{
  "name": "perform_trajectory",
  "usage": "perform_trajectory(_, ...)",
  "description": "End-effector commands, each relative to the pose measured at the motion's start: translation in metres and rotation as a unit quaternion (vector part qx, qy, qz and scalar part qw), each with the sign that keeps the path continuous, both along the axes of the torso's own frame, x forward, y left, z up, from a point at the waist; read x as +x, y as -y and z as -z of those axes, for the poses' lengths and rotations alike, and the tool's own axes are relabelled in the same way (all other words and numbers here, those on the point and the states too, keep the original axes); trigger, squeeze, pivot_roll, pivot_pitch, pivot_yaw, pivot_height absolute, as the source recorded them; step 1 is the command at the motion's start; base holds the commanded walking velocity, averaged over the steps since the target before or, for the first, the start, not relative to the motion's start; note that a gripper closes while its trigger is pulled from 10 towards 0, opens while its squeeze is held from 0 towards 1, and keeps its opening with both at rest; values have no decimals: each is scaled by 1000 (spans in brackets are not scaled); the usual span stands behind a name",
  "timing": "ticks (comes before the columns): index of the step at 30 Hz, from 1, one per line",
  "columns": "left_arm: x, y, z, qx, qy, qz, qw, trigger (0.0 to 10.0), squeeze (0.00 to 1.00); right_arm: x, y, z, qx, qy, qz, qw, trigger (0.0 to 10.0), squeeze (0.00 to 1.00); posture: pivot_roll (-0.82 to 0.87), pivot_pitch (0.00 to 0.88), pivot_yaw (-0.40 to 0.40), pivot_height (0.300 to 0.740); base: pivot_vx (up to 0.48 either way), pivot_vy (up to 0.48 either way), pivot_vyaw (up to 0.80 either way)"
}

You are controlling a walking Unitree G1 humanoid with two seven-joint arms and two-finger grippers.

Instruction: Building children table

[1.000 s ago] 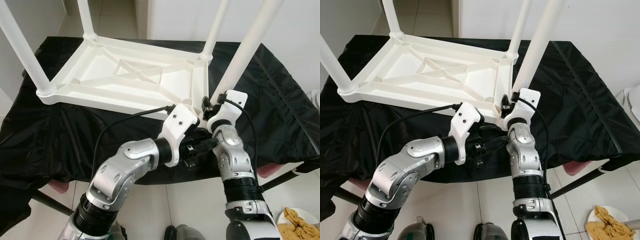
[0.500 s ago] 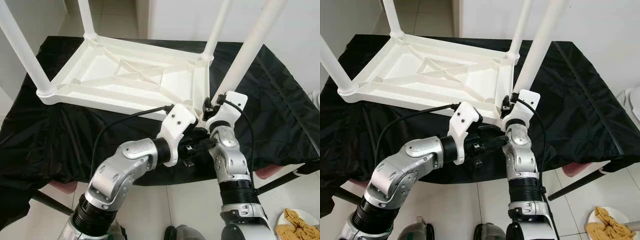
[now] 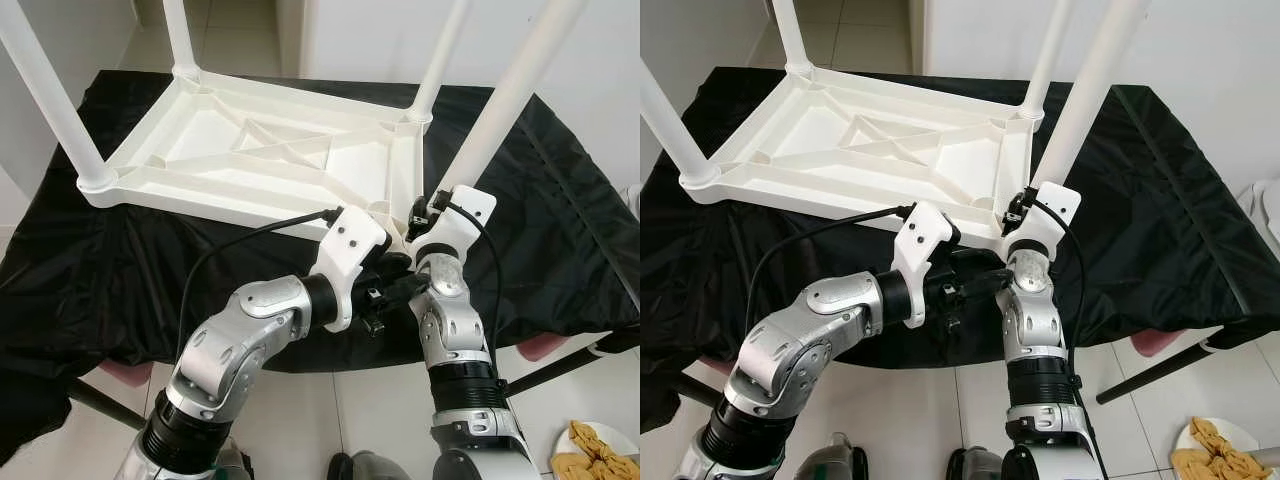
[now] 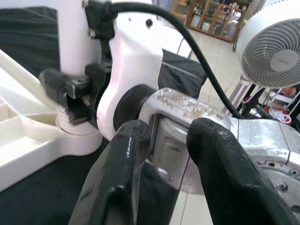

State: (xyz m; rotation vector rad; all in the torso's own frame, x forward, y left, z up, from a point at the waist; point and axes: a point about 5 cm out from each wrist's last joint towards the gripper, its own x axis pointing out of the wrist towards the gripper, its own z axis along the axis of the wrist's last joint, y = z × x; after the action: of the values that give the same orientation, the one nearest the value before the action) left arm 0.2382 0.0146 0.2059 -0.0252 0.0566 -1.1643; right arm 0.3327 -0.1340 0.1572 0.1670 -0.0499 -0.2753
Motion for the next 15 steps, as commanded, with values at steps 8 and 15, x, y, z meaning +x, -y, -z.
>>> perform_trajectory(8,-2,1,1,-1,-6,-10,1000,10000,0,-1,11,11,-5,-12,-21,1000,10000,1000,77,69,-78,740,0,0,0)
perform_trajectory(15,3,-5,3,8,2,-22,1000,10000,0,1,22,11,-24,-13,-31,999,10000,1000,72,76,-79,740,0,0,0)
